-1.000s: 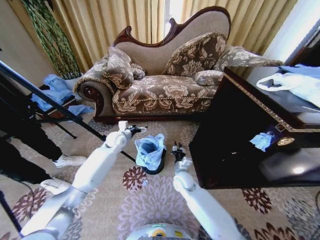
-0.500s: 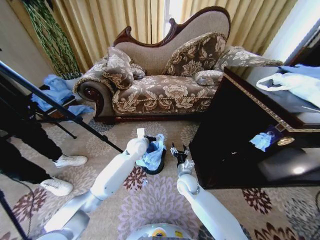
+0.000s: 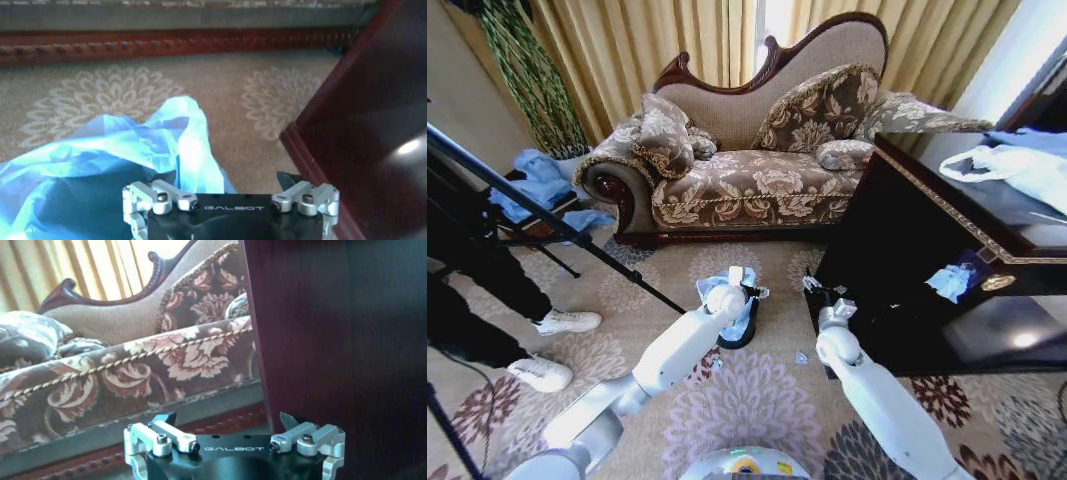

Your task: Place a garbage bag over the trash bin.

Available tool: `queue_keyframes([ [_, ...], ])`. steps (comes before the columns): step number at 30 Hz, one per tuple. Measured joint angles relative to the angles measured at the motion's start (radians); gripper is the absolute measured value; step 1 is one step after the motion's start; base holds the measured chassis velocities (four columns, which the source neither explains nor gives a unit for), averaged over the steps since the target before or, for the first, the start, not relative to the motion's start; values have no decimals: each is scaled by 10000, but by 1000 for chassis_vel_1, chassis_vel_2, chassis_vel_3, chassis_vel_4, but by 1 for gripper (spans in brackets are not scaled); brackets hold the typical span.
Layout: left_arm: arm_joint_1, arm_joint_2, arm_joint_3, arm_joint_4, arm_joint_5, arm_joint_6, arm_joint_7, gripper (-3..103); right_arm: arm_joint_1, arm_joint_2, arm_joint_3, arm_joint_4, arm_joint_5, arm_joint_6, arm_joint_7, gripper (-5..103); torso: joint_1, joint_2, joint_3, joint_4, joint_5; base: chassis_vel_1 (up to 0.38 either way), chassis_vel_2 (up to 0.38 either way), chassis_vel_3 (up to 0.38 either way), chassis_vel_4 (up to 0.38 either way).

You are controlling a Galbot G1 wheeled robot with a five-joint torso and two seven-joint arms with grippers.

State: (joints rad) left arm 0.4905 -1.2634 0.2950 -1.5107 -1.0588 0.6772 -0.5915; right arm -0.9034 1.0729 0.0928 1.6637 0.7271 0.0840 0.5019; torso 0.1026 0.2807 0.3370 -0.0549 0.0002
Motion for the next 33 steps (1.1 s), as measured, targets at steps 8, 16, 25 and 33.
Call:
queue_keyframes([
  [8, -189, -91, 413, 850, 267, 29, 425, 100, 36, -31, 234, -379, 209, 265, -964, 100, 0, 0, 0, 1, -1, 0, 0, 0, 0],
  [16, -267, -238, 513, 1222, 390, 13, 730, 76, -106, -257, 898, -1412, 1319, 878, -4287, 100, 0, 0, 0, -2, -1, 0, 0, 0, 0],
  [25, -268, -225, 610, 1224, 394, 5, 757, 64, -336, -171, 805, -999, 1085, 808, -3731, 100, 0, 0, 0, 0, -3, 0, 0, 0, 0],
  [33, -211, -354, 611, 1375, 442, -7, 778, 32, -386, -109, 661, -841, 763, 887, -3565, 100, 0, 0, 0, -1, -3, 0, 0, 0, 0],
])
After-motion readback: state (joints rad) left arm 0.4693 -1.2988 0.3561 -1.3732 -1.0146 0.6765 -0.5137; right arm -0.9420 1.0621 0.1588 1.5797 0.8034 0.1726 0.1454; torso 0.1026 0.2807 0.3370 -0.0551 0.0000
